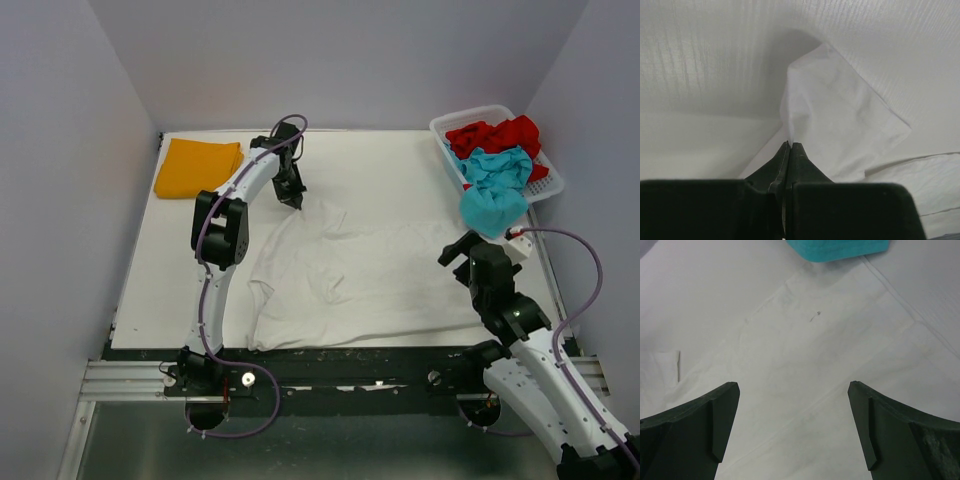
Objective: Fold and stack the t-shirts
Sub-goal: Grab the side of the flattened tshirt furthest away from the robot with both arms
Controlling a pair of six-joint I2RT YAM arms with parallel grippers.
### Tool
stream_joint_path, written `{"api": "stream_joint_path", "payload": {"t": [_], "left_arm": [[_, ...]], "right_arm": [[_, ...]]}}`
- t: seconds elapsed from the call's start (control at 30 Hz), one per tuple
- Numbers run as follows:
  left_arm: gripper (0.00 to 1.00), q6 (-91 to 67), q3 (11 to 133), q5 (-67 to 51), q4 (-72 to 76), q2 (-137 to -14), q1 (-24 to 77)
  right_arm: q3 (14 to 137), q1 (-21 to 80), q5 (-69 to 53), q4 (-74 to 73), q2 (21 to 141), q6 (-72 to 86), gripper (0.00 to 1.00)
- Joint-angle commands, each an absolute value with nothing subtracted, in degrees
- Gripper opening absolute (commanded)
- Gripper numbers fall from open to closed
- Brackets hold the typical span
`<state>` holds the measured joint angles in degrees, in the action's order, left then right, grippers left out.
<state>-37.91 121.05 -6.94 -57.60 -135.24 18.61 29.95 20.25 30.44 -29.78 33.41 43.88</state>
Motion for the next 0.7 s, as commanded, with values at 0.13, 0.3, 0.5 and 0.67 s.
{"api": "stream_joint_path", "payload": {"t": [0.13, 0.3, 0.5, 0.67], "left_arm": [[0.00, -32.78, 117.42, -7.98, -55.13, -133.74, 18.73], [0.00, -30.88, 116.29, -9.94, -53.55, -133.07, 18.72], [0.00, -30.54, 113.42, -8.67, -51.85, -131.14, 18.15], [0.00, -30.06, 110.84, -11.16, -48.73, -129.55, 17.34]], "right_arm": [[36.33, 20.15, 30.70, -31.15, 40.86, 40.57, 1.00], [45.94, 20.13, 32.42, -34.10, 58.14, 41.28, 1.00], [61.59, 19.79, 43.81, -38.33, 82.27, 43.43, 1.00], [75.33, 16.12, 44.62, -39.29, 100.28, 42.87, 0.99]]}}
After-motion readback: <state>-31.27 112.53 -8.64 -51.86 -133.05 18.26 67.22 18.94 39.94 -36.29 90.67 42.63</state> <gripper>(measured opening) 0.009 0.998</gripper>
